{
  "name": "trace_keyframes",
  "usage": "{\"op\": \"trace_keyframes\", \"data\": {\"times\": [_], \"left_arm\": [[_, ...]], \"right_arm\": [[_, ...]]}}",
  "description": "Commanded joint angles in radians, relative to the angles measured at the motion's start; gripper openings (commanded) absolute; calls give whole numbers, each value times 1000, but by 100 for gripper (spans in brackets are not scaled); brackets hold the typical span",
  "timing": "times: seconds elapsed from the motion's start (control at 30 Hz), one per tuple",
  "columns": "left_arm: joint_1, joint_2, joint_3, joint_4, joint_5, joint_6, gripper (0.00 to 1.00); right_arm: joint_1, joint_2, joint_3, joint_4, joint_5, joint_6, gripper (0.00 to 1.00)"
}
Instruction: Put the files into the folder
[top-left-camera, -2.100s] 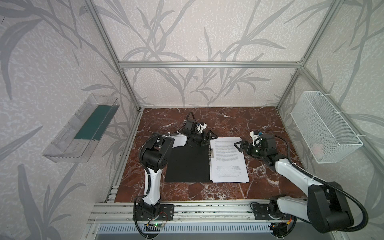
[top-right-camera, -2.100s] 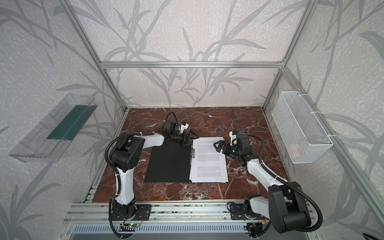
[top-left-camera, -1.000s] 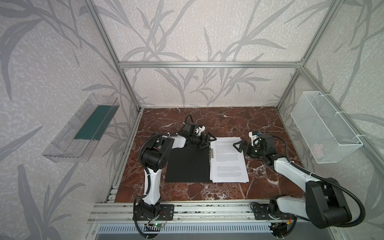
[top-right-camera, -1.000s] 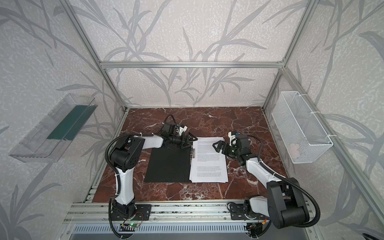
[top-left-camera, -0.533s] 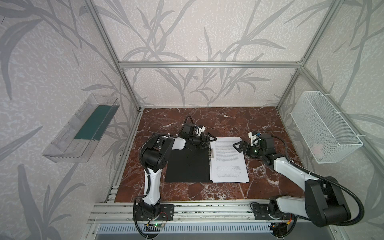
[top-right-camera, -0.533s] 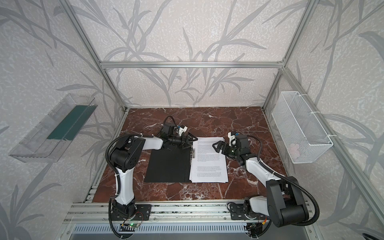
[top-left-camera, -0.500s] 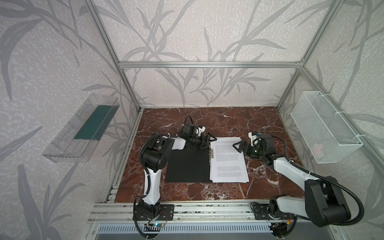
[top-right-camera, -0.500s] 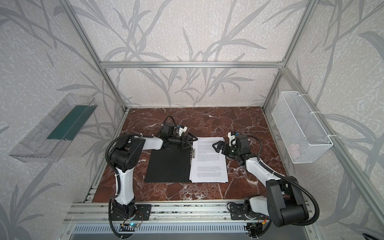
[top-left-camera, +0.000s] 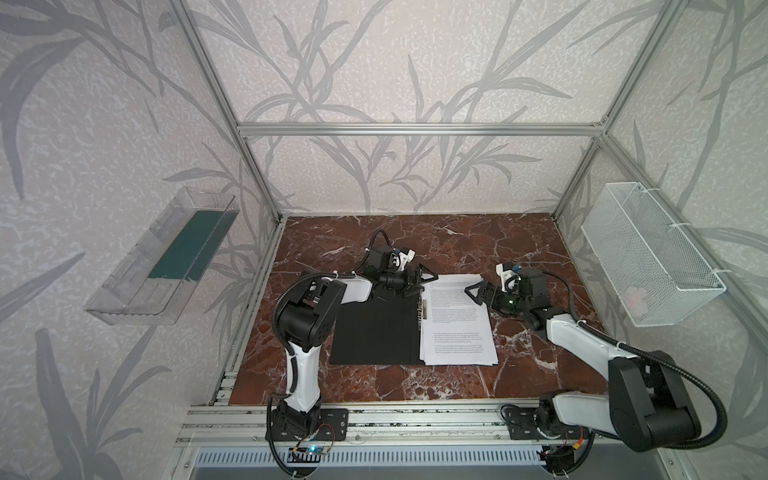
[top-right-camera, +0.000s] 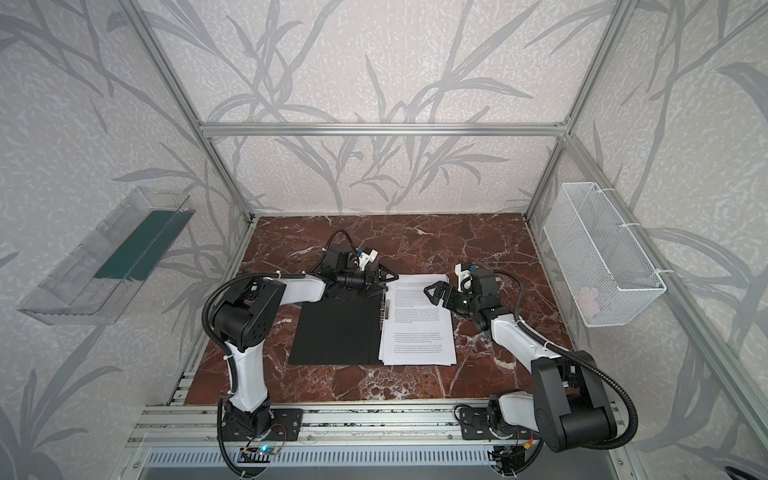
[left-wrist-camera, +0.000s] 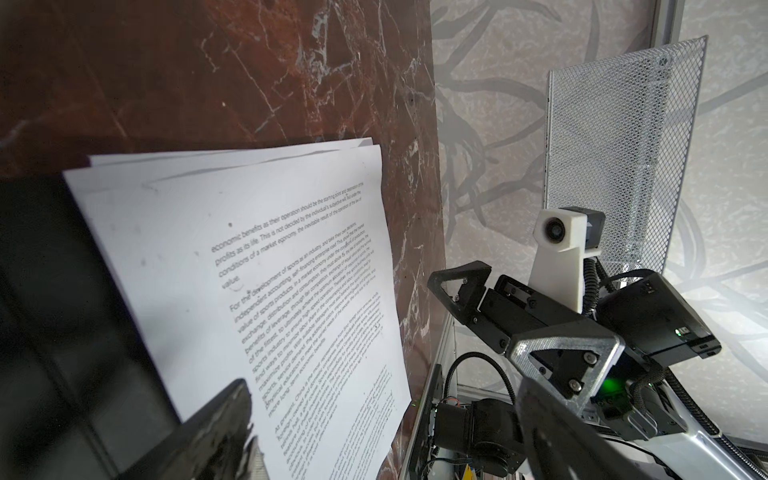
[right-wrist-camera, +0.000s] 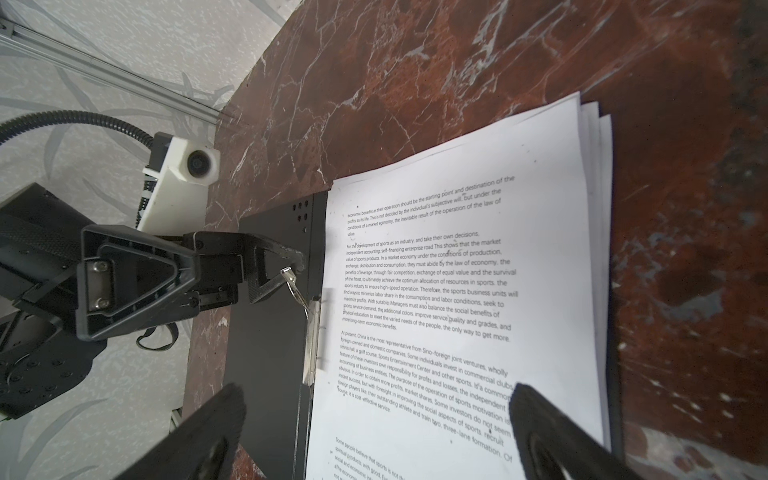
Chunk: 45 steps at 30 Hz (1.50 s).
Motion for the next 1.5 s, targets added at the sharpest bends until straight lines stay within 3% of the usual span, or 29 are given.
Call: {"op": "trace_keyframes", "data": {"times": [0.0, 0.23, 0.53, 0.73, 0.87, 0.97, 1.1, 1.2, 1.3, 1.47], "left_arm": [[-12, -59, -29, 36, 20, -13, 99], [-50, -106, -98, 68, 2, -24, 99], [-96, -162, -230, 136, -37, -39, 99], [-102, -169, -178, 159, -16, -77, 99], [-97, -275, -137, 30, -54, -22, 99], [-88, -433, -150, -208, -197, 117, 99], [-82, -715, -243, -539, -572, 243, 99], [-84, -952, -395, -613, -787, 255, 99], [-78, -1168, -544, -644, -850, 242, 99], [-78, -1366, -677, -746, -911, 194, 99]], "right_arm": [[6, 7, 4, 16, -10, 1, 99], [14, 1, -1, 22, 17, 32, 99], [52, -103, -6, -43, 142, -12, 99], [52, -113, 23, -145, 177, -26, 99], [51, -119, -1, -97, 147, 44, 99], [46, -119, -1, -89, 94, 74, 99], [47, -190, 1, -163, 108, 101, 97], [87, -270, 0, -186, 133, 169, 89], [223, -309, 37, -241, 265, 236, 86], [489, -214, 102, -236, 470, 398, 80]]}}
